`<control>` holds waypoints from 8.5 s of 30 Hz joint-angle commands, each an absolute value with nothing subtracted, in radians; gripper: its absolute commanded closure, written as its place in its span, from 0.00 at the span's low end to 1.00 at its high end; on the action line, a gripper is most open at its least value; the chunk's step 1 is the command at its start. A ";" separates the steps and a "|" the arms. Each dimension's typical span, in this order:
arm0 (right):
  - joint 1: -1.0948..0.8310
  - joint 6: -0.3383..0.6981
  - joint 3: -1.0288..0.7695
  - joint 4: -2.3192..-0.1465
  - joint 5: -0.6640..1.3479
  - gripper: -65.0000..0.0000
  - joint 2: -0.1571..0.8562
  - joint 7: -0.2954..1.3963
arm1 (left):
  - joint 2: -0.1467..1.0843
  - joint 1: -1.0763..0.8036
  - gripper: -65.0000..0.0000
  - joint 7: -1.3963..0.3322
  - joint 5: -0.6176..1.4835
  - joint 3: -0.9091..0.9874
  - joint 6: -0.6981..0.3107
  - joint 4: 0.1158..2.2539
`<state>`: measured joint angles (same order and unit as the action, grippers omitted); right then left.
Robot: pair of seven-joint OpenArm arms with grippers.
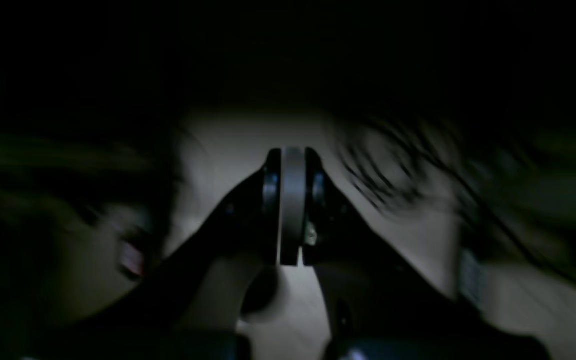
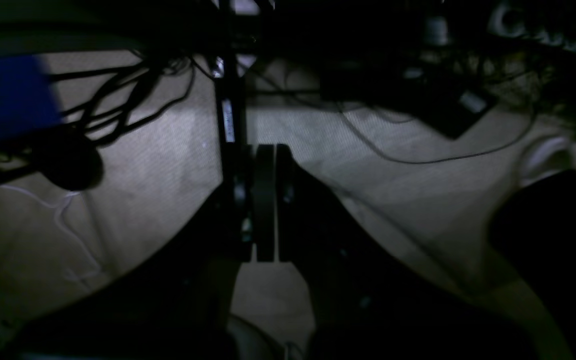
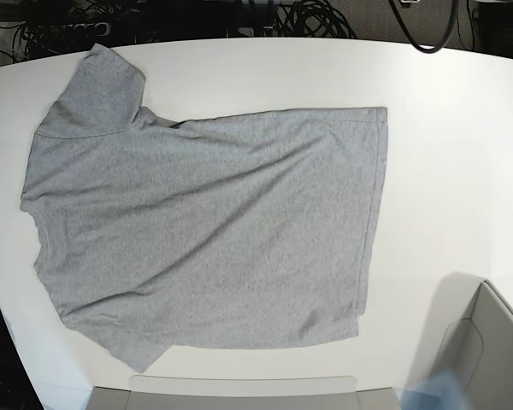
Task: Fold the T-shirt properly
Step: 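Move both grippers down to the shirt's shoulder and hem corners, then grasp the grey shirt's edge corners with both grippers, then lift the held edge and fold it over the shirt body, then lower the folded edge onto the shirt and open both grippers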
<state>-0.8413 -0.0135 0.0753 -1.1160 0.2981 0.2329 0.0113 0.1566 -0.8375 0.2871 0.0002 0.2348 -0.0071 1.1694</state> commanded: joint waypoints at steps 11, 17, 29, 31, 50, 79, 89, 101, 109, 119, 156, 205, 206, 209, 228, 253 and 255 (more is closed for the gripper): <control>-1.136 -0.005 0.067 -1.475 0.427 1.00 0.395 -0.001 | 0.157 -1.109 1.00 0.315 0.001 0.344 0.002 1.598; -1.207 -0.005 -0.085 -1.718 0.424 1.00 0.398 0.001 | 0.154 -1.113 1.00 0.315 0.001 0.443 0.002 1.828; -1.109 -0.005 -0.216 -2.066 0.424 1.00 0.400 0.001 | 0.160 -0.883 1.00 0.325 -0.007 0.469 0.002 2.046; -1.064 -0.001 -0.216 -2.066 0.424 1.00 0.404 0.008 | 0.160 -0.822 1.00 0.325 -0.007 0.469 0.002 2.046; -0.928 0.001 -0.220 -2.071 0.430 0.93 0.478 0.001 | 0.283 -0.664 0.68 0.361 -0.004 0.170 0.001 2.052; -0.769 0.269 -0.811 -1.669 1.046 0.67 0.234 0.595 | 0.288 -0.711 0.61 0.196 -0.008 -0.054 0.002 2.048; -0.717 0.268 -0.737 -1.560 1.044 0.67 0.234 0.599 | 0.314 -0.714 0.61 0.194 -0.007 -0.056 0.002 2.041; -0.656 0.268 -0.674 -1.455 1.050 0.67 0.225 0.656 | 0.309 -0.710 0.61 0.101 0.002 -0.056 0.008 2.035; -0.680 0.269 -0.661 -1.572 1.044 0.67 0.182 0.676 | 0.375 -0.634 0.61 -0.093 0.568 -0.016 0.007 2.026; -0.716 0.269 -0.667 -1.604 1.044 0.67 0.203 0.671 | 0.401 -0.504 0.57 -0.625 1.181 0.242 0.010 1.839; -0.651 0.269 -0.659 -1.730 0.812 1.00 0.168 0.676 | 0.357 -0.387 1.00 -0.822 1.015 0.111 0.005 1.620; -0.390 0.266 -0.556 -2.041 0.390 1.00 0.228 0.905 | 0.314 -0.232 1.00 -1.049 0.980 0.386 0.012 1.758; -0.374 0.266 -0.547 -2.041 0.372 1.00 0.222 0.905 | 0.314 -0.216 1.00 -1.049 0.952 0.384 0.012 1.758; -0.329 0.266 -0.544 -2.032 0.341 1.00 0.200 0.905 | 0.312 -0.170 1.00 -1.058 0.880 0.384 0.012 1.758; -0.056 0.269 -0.516 -1.758 0.321 1.00 0.214 0.898 | 0.314 0.067 1.00 -1.049 0.782 0.294 0.012 1.581; 0.193 0.268 -0.429 -1.448 0.242 1.00 0.263 0.785 | 0.321 0.228 0.95 -0.955 0.780 0.292 0.008 1.313; 0.197 0.268 -0.429 -1.442 0.242 0.99 0.263 0.785 | 0.321 0.228 0.82 -0.955 0.780 0.292 0.010 1.313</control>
<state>0.1692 0.2661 -0.4248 -1.4220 0.2352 0.2466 0.8131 0.3065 0.2028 -0.9707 0.7738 0.2886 0.0128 1.2934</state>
